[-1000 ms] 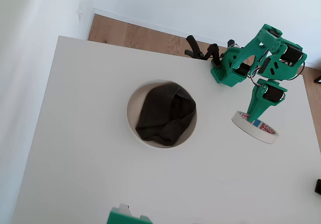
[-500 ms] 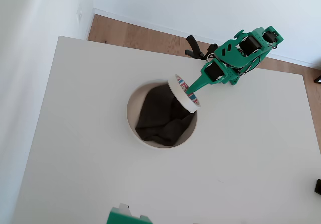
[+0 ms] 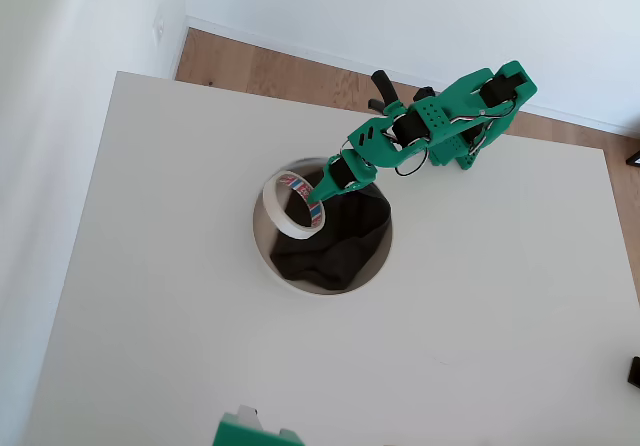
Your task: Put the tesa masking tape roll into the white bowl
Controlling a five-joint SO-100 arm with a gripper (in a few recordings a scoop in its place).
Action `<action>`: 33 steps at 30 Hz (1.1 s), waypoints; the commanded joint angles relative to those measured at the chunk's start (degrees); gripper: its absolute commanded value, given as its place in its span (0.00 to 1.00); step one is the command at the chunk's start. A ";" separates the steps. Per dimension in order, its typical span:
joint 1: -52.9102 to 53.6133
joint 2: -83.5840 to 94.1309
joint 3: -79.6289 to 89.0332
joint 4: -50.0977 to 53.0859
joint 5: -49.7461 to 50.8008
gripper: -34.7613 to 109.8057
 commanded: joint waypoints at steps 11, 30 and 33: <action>-3.52 -5.36 -3.96 -3.08 -0.97 0.18; -3.25 -3.87 -3.96 -1.67 1.49 0.23; -3.16 -2.81 -4.04 -2.02 2.90 0.18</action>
